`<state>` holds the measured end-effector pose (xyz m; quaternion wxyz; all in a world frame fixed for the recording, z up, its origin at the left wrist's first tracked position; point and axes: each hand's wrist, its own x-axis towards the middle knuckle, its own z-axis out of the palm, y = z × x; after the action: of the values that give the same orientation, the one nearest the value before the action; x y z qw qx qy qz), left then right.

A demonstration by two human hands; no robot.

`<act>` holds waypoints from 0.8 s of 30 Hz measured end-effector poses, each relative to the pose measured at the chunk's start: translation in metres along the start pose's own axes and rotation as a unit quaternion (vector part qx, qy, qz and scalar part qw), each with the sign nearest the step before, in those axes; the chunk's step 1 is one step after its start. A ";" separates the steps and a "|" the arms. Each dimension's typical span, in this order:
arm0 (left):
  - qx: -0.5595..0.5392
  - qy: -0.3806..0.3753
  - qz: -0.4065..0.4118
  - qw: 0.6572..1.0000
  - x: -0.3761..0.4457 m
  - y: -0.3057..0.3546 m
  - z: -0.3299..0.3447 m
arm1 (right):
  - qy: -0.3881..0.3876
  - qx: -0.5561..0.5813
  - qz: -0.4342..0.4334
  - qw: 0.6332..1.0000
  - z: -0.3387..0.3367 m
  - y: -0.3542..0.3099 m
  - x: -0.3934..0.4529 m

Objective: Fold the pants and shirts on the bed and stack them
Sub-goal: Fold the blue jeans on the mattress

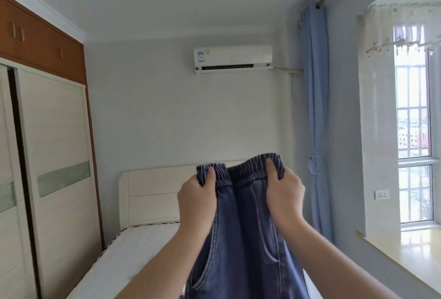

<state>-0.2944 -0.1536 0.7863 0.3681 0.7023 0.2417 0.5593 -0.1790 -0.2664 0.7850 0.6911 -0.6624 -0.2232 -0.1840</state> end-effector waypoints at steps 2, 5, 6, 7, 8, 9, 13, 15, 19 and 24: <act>0.028 0.010 0.030 0.999 -0.011 0.004 0.011 | -0.018 0.023 -0.021 0.999 0.010 -0.006 -0.021; 0.053 0.032 0.061 0.996 -0.022 0.006 0.019 | -0.045 0.066 -0.021 0.997 0.016 -0.010 -0.042; 0.050 0.035 0.069 0.996 -0.024 0.006 0.020 | -0.054 0.068 -0.019 0.996 0.016 -0.010 -0.046; 0.044 0.036 0.074 0.996 -0.026 0.004 0.021 | -0.065 0.065 -0.017 0.996 0.015 -0.010 -0.050; 0.036 0.031 0.074 0.996 -0.028 0.003 0.022 | -0.082 0.068 -0.015 0.994 0.015 -0.011 -0.055; 0.024 0.022 0.068 0.997 -0.030 0.001 0.023 | -0.109 0.090 -0.011 0.990 0.016 -0.011 -0.059; -0.059 -0.042 0.014 0.997 -0.032 -0.007 0.022 | -0.314 0.319 0.078 0.891 0.023 0.000 -0.070; -0.104 -0.095 0.000 0.990 -0.029 -0.012 0.016 | -0.354 0.356 0.114 0.857 0.022 0.007 -0.067; -0.112 -0.121 -0.026 0.986 -0.019 -0.025 0.007 | -0.382 0.391 0.136 0.826 0.022 0.019 -0.059; -0.099 -0.135 -0.029 0.985 -0.012 -0.038 -0.011 | -0.266 0.242 -0.001 0.933 0.008 0.038 -0.041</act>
<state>-0.3052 -0.1362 0.7504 0.4814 0.7241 0.1534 0.4695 -0.1926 -0.2577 0.7309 0.7458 -0.4993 -0.4371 0.0580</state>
